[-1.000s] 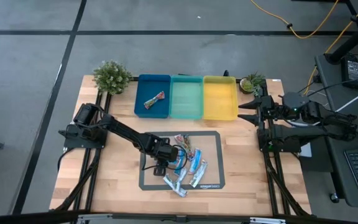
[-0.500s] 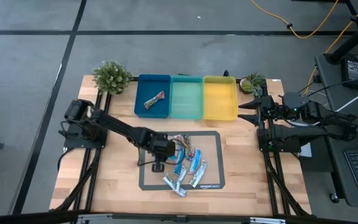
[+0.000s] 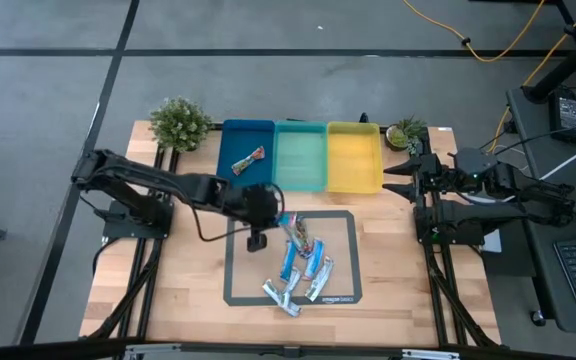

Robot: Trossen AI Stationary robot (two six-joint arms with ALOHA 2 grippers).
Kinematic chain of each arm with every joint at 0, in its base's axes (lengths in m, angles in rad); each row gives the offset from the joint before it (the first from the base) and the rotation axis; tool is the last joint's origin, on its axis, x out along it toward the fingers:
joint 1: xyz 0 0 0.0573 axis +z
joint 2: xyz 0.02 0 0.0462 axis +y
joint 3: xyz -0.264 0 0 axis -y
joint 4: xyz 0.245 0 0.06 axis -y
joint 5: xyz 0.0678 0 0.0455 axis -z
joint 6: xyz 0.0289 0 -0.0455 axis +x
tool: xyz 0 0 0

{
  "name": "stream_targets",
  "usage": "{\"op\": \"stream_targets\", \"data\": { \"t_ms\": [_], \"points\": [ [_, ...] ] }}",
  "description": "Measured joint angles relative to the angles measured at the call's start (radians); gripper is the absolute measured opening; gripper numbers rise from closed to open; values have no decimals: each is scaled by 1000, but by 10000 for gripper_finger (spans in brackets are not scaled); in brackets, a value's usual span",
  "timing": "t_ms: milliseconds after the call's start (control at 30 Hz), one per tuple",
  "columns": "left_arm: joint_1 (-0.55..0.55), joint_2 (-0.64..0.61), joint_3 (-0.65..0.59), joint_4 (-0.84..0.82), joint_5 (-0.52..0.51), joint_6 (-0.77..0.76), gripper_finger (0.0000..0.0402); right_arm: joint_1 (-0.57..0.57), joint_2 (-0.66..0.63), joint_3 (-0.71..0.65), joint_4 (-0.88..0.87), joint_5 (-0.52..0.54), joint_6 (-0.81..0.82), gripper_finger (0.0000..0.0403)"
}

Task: Pick and place Granola Bars by type
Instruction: Put the red granola bar into the blue bin

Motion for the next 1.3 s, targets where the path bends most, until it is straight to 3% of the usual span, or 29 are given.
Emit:
{"op": "stream_targets", "data": {
  "t_ms": [267, 467, 667, 967, 1300],
  "points": [
    [124, -154, 0, 6, -81, -50, 28, 0, 0, 0, 0, 0, -19, 200],
    [218, -237, 0, -14, -88, -36, 28, 0, 0, 0, 0, 0, -19, 200],
    [290, -243, 0, -22, -77, -49, 27, 0, 0, 0, 0, 0, -15, 200],
    [519, -224, 0, -134, -15, -59, 27, 0, 0, 0, 0, 1, -15, 200],
    [634, -207, 0, -159, 36, -33, 28, 0, 0, 0, 0, 1, -15, 200]
  ]
}}
